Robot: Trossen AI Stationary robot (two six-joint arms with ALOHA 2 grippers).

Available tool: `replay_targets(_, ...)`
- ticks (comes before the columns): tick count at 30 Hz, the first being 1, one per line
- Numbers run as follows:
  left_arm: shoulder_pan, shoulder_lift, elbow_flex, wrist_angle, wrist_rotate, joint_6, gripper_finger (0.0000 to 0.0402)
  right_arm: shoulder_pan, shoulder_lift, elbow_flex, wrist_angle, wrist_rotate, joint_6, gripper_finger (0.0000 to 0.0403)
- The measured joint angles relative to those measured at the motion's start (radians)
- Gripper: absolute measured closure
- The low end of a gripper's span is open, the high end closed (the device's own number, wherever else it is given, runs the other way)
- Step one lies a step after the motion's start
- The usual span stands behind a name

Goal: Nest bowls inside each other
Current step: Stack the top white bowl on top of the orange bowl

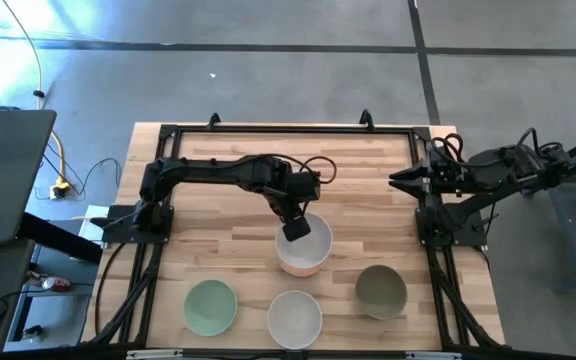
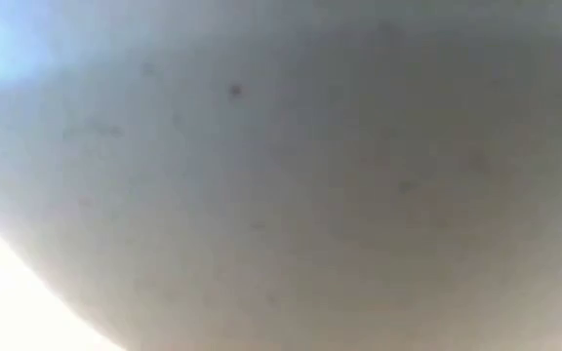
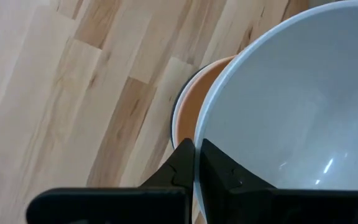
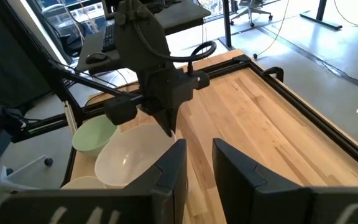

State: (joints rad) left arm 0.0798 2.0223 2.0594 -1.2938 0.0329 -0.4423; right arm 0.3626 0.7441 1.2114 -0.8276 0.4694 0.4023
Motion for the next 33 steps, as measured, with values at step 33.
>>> replay_targets(33,-0.014,0.113,-0.001,0.014,-0.048,0.034,0.0401,0.0,0.0,0.0,-0.015,-0.012,0.019,0.0336)
